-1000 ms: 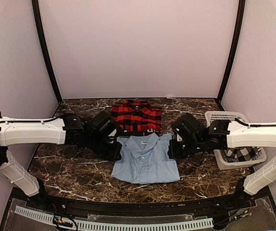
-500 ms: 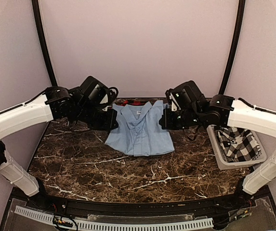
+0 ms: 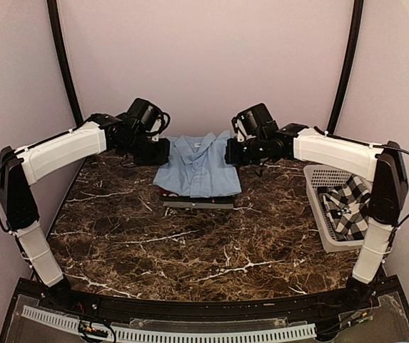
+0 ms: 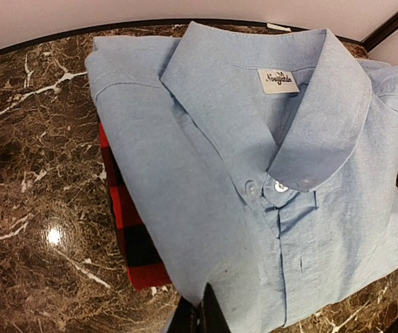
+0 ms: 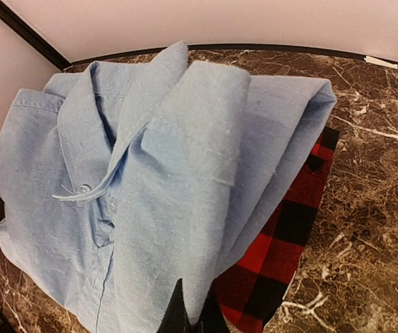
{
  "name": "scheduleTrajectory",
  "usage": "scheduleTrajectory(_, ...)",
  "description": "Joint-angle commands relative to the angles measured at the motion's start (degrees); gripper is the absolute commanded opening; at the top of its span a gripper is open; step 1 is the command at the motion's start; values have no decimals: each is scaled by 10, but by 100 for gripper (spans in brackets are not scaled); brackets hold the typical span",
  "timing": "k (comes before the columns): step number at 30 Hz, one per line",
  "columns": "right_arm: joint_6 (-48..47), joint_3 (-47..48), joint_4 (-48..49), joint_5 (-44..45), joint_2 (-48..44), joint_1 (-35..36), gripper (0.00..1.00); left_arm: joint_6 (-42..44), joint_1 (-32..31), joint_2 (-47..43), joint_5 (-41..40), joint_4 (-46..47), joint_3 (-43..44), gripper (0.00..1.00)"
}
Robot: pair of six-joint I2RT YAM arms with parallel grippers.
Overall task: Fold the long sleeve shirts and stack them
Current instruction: Place the square-folded shirt on the square-folded shirt.
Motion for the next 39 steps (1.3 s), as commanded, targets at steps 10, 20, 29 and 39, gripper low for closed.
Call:
scheduleTrajectory(10, -20, 77, 38, -62, 101, -62, 0, 16, 62, 99, 47, 67, 60, 0)
scheduleTrajectory(20, -21, 115, 22, -70, 136, -76, 0, 8, 81, 133, 83, 63, 100, 0)
scheduleTrajectory(29, -11, 71, 48, -77, 161, -82, 0, -3, 84, 156, 90, 85, 54, 0)
scheduleTrajectory(39, -25, 49, 15, -54, 133, -86, 28, -16, 84, 157, 86, 102, -11, 0)
